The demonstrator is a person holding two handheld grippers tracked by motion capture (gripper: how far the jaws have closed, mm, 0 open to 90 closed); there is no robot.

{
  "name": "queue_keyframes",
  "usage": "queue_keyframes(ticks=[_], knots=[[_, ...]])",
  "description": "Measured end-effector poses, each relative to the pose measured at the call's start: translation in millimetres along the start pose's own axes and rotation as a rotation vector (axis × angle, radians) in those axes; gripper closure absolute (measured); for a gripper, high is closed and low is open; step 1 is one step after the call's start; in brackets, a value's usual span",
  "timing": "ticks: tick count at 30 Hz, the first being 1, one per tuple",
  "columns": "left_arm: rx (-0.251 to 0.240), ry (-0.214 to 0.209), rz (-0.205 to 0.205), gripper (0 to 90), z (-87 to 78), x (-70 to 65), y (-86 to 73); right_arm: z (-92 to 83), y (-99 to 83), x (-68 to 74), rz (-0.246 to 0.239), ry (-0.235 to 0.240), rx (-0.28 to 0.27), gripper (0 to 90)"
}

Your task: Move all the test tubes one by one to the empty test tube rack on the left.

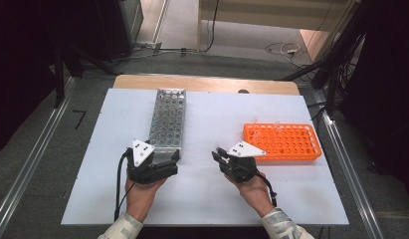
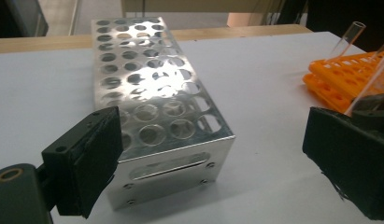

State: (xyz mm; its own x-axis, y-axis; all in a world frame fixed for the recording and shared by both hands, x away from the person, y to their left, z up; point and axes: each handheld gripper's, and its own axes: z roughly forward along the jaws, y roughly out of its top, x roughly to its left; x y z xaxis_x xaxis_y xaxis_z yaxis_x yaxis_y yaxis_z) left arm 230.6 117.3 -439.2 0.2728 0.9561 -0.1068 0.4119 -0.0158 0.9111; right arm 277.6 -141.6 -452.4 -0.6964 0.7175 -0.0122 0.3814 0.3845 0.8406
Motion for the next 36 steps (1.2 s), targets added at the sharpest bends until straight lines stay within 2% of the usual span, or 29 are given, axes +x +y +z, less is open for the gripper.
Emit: queue_keyframes(ticks=[6, 15, 21, 28, 30, 36], knots=[[-0.006, -0.046, 0.036, 6.6, 7.5, -16.2, 4.3, 7.3, 2.9, 7.5, -0.014, 0.019, 0.006, 73.9], [-0.006, -0.163, 0.058, 22.5, 14.5, -28.9, 8.3, 15.7, 6.8, 16.1, -0.027, 0.045, 0.012, 73.9], [-0.011, -0.224, 0.072, 35.6, 17.8, -35.8, 10.2, 19.4, 10.2, 21.7, -0.041, 0.063, 0.009, 73.9], [-0.011, -0.237, 0.092, 49.3, 24.1, -43.7, 9.1, 22.9, 11.6, 26.4, -0.045, 0.078, 0.014, 73.9], [-0.008, -0.240, 0.101, 56.7, 25.3, -44.7, 9.3, 22.8, 11.9, 27.6, -0.042, 0.082, 0.012, 73.9], [-0.004, -0.237, 0.119, 66.4, 28.7, -47.8, 8.5, 21.9, 12.6, 27.6, -0.041, 0.085, 0.009, 73.9]])
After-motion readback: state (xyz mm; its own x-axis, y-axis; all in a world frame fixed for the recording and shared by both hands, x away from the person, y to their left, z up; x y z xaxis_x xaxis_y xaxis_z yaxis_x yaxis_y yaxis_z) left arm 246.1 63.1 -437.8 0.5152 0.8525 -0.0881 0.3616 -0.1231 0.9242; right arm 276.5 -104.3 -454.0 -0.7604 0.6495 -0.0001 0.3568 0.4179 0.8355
